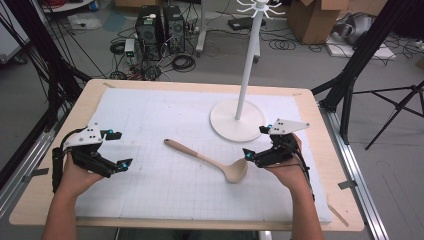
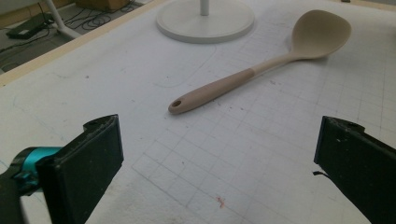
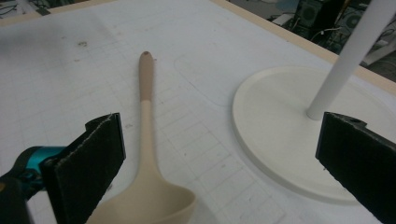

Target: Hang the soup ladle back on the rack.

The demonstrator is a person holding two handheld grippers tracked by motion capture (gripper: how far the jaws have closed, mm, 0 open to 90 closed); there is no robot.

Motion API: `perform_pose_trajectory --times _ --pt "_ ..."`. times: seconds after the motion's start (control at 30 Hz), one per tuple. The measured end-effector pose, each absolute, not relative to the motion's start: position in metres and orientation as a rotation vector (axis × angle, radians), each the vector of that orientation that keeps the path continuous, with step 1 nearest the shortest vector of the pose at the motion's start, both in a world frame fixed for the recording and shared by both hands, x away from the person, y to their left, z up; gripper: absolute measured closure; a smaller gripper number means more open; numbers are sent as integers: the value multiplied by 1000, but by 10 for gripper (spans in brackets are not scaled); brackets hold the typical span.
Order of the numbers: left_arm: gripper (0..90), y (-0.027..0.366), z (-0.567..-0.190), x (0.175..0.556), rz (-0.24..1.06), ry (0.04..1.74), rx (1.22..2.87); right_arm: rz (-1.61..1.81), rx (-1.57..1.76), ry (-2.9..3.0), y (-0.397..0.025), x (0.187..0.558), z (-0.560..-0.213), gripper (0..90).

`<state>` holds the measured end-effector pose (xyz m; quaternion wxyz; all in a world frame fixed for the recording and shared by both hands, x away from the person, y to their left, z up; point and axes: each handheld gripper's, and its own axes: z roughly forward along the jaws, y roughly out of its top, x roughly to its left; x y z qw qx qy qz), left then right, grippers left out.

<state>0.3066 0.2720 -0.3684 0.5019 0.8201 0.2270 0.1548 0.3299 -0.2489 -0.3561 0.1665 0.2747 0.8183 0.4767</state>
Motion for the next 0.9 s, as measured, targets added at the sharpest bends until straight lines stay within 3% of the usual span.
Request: perform_pose_trajectory --times 0.33,0.9 --pt "17 273 -366 305 382 548 1975 1355 722 2401 -211 353 -346 2" --pt "17 274 -366 304 387 550 1981 1253 661 2589 -144 385 -360 2"
